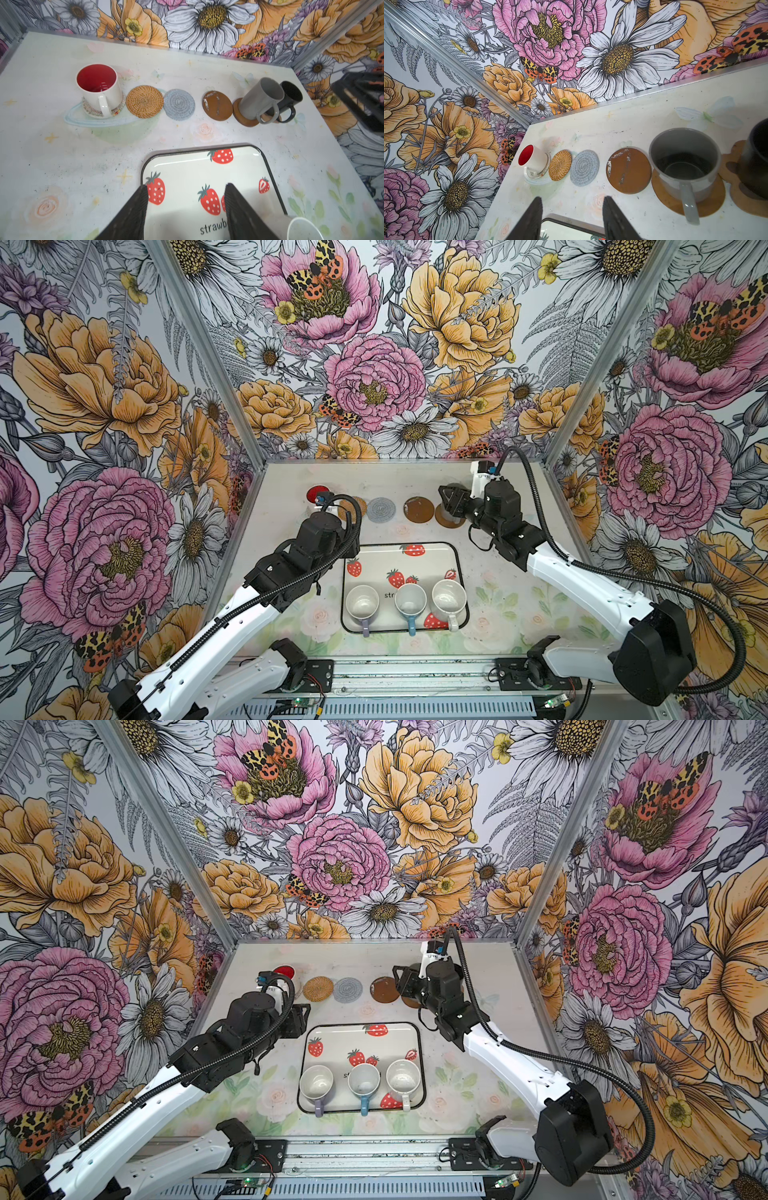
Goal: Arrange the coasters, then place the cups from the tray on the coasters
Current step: 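Open and raise the right gripper while the left gripper moves toward the tray, then lower the left gripper over the white mug with purple handle on the tray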
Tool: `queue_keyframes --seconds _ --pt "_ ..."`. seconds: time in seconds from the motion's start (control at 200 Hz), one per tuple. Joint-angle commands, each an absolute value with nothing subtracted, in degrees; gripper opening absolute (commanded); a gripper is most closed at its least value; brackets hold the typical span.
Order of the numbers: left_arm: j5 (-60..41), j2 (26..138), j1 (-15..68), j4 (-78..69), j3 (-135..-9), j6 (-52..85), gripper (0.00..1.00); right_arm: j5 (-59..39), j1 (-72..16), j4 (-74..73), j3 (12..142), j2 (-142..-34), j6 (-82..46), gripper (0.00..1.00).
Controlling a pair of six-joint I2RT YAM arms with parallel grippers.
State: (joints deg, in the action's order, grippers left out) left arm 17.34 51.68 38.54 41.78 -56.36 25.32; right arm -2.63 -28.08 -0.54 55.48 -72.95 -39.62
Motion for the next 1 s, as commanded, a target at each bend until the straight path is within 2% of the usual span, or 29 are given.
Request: queue_keyframes --seconds 0.0,0.19,0.615,0.996 --pt "10.89 49.86 39.11 49.78 -58.83 23.31 0.60 -1.55 -28.29 -2.21 54.66 -71.48 -39.11 0.49" --pt "8.46 48.19 39.83 59.65 -62.95 23.31 0.59 -2.22 -28.30 -2.33 54.67 -72.07 -39.27 0.48" --pt "4.84 42.15 46.44 64.95 -54.23 31.69 0.57 -2.22 -28.30 -2.31 54.89 -73.46 -39.32 0.48" --pt "10.35 43.73 60.96 64.94 -47.72 43.58 0.57 -1.41 -28.30 -1.59 55.35 -74.55 -39.06 0.48"
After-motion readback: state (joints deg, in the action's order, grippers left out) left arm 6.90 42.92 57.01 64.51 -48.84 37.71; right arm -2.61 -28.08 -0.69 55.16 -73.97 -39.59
